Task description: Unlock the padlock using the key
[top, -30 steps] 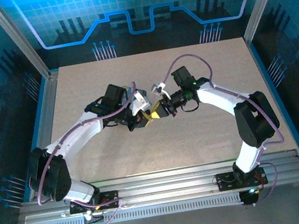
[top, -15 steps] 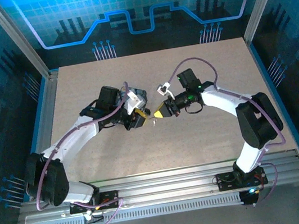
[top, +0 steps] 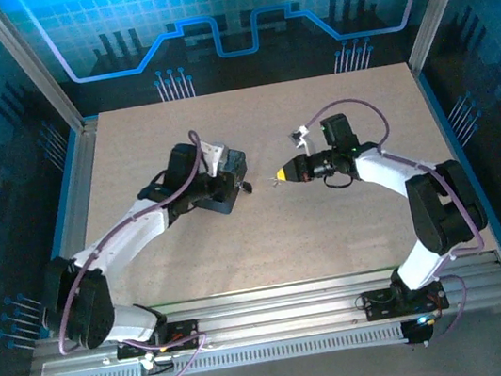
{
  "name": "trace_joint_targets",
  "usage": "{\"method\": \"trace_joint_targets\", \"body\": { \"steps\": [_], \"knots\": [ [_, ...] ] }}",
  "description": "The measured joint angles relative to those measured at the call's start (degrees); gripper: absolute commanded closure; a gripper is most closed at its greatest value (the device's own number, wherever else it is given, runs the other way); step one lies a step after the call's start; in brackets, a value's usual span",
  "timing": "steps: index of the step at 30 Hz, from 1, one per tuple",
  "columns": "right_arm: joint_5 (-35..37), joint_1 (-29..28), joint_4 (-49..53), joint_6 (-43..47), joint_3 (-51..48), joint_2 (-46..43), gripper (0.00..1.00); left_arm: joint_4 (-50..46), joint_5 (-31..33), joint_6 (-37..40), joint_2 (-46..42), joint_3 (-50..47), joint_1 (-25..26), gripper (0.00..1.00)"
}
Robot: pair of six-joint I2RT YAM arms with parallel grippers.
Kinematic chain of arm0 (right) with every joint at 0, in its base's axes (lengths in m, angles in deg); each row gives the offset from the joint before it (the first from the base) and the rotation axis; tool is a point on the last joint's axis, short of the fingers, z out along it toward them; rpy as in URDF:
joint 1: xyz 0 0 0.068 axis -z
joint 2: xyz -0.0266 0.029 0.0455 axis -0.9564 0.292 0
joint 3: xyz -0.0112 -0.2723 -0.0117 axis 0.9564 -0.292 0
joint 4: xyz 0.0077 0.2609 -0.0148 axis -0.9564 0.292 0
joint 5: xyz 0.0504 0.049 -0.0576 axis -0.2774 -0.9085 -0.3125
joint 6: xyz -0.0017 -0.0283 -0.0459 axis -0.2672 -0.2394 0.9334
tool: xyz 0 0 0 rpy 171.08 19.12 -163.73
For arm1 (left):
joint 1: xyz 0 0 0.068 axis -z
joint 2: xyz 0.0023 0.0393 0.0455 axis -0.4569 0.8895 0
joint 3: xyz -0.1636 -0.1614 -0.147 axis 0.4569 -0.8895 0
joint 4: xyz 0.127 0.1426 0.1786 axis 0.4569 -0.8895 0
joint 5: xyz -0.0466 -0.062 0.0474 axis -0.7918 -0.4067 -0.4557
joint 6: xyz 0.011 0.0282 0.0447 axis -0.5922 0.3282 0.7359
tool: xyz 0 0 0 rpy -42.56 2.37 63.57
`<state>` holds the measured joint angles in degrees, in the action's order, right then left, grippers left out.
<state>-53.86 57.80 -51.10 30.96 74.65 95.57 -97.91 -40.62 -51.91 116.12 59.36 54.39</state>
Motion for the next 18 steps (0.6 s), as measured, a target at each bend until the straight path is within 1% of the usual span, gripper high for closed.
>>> {"method": "trace_joint_targets", "body": {
  "steps": [3, 5, 6, 7, 8, 11, 13, 14, 18],
  "knots": [
    [5.16, 1.66, 0.28, -2.62, -1.51, -1.6, 1.0, -2.12, 5.6, -9.09, 4.76, 3.58, 4.81, 0.7],
    [8.39, 2.8, 1.03, -3.91, -2.01, -3.08, 1.0, -3.08, 9.35, -16.13, 7.21, 5.18, 7.34, 0.67],
    [9.88, 3.39, 1.55, -4.46, -2.14, -3.8, 1.0, -3.78, 11.28, -19.76, 8.15, 5.57, 8.55, 0.6],
    [11.04, 3.89, 2.01, -4.74, -2.16, -4.39, 1.0, -4.39, 12.98, -22.95, 8.96, 5.86, 9.66, 0.55],
    [12.33, 4.44, 2.54, -5.09, -2.19, -4.98, 1.0, -5.31, 14.91, -26.21, 10.01, 6.34, 10.86, 0.53],
    [15.23, 5.6, 3.69, -5.73, -2.21, -6.32, 1.0, -7.69, 19.96, -33.88, 13.86, 9.07, 13.57, 0.51],
    [16.28, 5.79, 4.15, -5.77, -2.21, -6.67, 1.0, -8.87, 22.43, -37.57, 16.59, 11.39, 14.6, 0.48],
    [16.61, 5.81, 4.44, -5.77, -2.21, -6.71, 1.0, -9.51, 23.67, -39.12, 18.03, 12.72, 14.88, 0.47],
    [17.29, 5.81, 5.7, -5.73, -2.21, -6.8, 1.0, -12.52, 27.74, -43.98, 22.21, 16.87, 14.14, 0.46]
  ]
}}
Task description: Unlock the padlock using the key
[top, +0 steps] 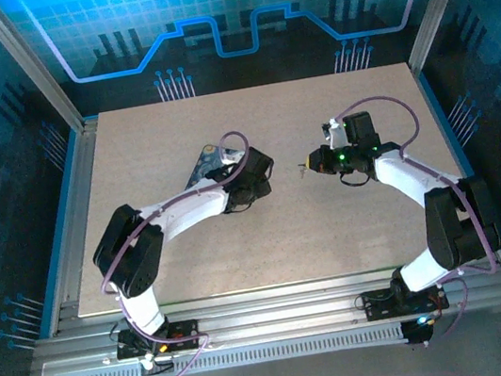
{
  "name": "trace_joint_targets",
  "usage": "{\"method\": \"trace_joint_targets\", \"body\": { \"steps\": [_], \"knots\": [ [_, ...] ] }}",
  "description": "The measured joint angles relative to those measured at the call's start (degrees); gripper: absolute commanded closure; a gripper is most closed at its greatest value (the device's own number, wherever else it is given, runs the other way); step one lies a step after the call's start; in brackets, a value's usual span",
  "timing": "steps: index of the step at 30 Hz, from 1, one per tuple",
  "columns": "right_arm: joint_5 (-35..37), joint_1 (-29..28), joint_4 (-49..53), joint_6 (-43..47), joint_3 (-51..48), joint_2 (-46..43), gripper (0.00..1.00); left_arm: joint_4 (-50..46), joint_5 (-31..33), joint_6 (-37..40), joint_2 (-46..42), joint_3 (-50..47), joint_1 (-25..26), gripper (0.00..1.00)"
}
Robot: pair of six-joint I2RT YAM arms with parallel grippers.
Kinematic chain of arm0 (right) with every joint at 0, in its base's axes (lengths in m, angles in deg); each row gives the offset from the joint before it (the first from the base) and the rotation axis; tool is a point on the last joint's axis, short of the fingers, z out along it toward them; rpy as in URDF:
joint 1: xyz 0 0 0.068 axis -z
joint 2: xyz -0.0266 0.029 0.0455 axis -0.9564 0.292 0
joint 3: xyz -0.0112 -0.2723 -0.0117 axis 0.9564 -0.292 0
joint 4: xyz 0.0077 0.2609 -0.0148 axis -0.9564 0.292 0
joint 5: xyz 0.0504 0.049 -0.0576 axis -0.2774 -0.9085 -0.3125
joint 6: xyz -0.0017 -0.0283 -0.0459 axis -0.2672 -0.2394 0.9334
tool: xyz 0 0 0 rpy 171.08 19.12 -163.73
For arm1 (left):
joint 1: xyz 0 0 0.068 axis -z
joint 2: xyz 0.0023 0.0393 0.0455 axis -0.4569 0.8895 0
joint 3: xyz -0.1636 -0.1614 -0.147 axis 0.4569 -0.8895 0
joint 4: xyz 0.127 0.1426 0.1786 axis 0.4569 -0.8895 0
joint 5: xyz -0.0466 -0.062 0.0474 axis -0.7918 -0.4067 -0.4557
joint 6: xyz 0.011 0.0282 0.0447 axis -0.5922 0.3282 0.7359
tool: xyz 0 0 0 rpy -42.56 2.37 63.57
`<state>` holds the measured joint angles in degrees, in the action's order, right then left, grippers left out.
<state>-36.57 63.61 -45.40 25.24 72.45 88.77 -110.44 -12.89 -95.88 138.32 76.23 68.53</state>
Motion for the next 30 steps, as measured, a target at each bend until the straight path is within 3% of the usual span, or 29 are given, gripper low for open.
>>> {"method": "trace_joint_targets", "body": {
  "steps": [16, 30],
  "knots": [
    [-1.07, 0.0, 0.02, 0.9, 0.0, 0.52, 1.0, -3.8, 5.07, -3.72, 1.2, 0.33, -12.28, 0.43],
    [-2.36, 0.0, -1.01, 0.9, 0.0, 2.75, 1.0, -5.29, 4.98, -5.09, 9.92, 3.98, -12.96, 0.41]
  ]
}}
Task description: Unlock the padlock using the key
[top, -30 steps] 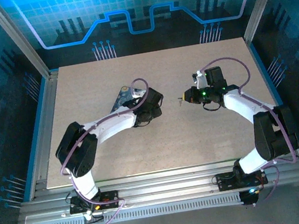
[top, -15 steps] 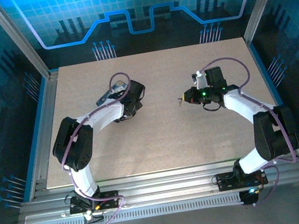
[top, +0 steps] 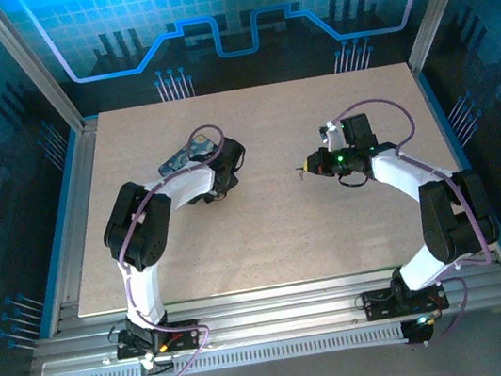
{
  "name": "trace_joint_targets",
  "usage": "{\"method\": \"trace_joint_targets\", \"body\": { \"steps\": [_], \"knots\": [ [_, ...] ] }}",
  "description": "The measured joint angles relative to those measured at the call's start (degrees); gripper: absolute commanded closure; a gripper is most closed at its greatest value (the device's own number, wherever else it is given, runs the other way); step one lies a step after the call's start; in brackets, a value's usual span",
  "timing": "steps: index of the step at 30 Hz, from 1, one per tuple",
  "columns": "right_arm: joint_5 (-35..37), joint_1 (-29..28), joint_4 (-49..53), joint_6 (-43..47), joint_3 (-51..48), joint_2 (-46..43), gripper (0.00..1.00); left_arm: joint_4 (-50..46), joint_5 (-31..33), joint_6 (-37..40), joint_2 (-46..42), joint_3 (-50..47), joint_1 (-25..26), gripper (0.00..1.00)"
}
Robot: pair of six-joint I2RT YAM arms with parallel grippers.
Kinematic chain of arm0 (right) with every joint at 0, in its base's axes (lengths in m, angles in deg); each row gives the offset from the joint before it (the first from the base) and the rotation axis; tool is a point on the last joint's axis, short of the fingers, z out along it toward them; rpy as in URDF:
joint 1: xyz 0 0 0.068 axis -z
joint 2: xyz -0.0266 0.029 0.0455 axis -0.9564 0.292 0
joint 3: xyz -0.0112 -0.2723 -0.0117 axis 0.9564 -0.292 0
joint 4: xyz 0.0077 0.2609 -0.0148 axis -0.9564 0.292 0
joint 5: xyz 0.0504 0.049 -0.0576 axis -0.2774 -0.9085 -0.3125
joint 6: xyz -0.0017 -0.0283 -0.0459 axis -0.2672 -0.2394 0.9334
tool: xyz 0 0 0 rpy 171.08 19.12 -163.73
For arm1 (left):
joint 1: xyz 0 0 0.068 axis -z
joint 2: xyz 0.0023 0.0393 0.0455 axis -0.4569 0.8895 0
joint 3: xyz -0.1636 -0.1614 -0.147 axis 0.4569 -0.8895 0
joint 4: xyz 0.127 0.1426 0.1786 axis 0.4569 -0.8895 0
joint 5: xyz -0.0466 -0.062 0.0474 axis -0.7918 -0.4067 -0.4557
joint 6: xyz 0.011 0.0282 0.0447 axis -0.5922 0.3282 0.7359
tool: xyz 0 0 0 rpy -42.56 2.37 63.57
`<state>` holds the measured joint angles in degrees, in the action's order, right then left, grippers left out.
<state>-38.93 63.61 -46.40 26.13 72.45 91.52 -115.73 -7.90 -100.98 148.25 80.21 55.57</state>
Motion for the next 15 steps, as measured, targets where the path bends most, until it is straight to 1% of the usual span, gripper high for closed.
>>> {"method": "trace_joint_targets", "body": {
  "steps": [7, 15],
  "knots": [
    [-1.03, -0.02, -0.61, 0.0, 0.0, 0.72, 1.0, 0.11, 0.02, -0.37, 0.11, 0.98, -0.46, 0.43],
    [-2.27, -0.07, -0.85, 0.0, 0.02, 2.43, 1.0, -2.93, 0.02, -0.52, 1.05, 3.21, -0.94, 0.47]
  ]
}}
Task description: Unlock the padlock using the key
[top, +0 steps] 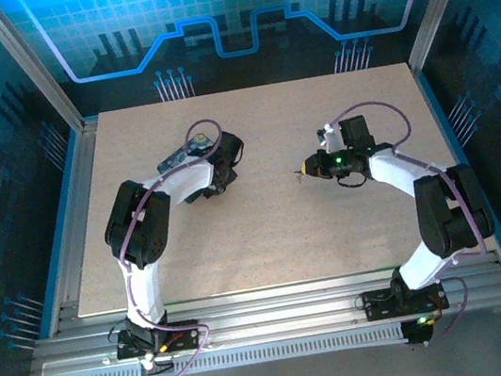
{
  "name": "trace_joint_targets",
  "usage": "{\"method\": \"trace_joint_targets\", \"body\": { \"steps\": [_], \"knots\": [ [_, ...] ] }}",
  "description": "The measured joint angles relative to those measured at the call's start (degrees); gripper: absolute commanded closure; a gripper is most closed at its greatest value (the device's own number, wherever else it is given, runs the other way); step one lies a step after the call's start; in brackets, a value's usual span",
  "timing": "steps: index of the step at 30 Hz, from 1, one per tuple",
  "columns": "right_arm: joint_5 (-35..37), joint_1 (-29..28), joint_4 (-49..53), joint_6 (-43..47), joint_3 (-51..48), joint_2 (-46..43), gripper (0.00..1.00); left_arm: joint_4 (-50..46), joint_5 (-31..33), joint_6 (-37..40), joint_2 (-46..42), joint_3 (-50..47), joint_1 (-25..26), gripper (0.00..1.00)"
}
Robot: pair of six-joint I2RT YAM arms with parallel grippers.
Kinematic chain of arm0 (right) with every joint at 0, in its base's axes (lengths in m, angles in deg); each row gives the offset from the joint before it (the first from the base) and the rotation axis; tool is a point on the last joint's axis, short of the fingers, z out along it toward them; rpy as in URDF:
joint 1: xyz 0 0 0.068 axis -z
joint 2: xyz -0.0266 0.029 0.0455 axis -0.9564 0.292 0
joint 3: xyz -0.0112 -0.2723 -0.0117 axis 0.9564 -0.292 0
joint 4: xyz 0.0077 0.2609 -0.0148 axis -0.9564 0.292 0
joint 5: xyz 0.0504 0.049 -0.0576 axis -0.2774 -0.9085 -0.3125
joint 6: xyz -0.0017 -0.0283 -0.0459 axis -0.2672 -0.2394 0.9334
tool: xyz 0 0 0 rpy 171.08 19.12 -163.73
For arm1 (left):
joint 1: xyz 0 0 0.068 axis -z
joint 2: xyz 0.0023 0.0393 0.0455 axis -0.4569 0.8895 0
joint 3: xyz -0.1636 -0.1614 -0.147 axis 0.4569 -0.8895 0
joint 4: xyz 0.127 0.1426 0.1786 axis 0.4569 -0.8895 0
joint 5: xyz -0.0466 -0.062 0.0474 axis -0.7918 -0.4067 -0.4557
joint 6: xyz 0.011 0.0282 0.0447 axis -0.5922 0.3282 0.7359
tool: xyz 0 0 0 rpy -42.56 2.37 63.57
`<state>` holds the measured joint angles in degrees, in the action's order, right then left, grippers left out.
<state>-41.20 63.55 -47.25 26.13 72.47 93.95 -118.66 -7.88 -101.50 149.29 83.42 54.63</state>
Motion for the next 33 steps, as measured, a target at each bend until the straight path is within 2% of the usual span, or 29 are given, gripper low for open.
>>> {"method": "trace_joint_targets", "body": {
  "steps": [13, 18, 23, 28, 33],
  "knots": [
    [-0.57, -0.22, 0.02, 0.22, 1.14, 0.92, 1.0, 4.57, -0.22, -0.94, -1.22, -7.26, -2.21, 0.51],
    [-0.61, -0.22, -0.02, 0.2, 1.18, 1.03, 1.0, 4.85, -0.04, 1.22, -1.55, -7.52, -2.58, 0.45],
    [-0.66, -0.26, -0.87, 0.04, 1.18, 1.7, 1.0, 4.66, 0.02, 2.58, -1.55, -7.52, -3.52, 0.46],
    [-1.27, -0.68, -1.07, -0.04, 1.18, 2.78, 1.0, 4.7, 0.0, 3.15, -1.55, -7.52, -4.15, 0.53],
    [-1.62, -0.98, -1.05, 0.0, 1.18, 3.02, 1.0, 4.87, -0.07, 3.5, -1.55, -7.52, -4.59, 0.67]
  ]
}}
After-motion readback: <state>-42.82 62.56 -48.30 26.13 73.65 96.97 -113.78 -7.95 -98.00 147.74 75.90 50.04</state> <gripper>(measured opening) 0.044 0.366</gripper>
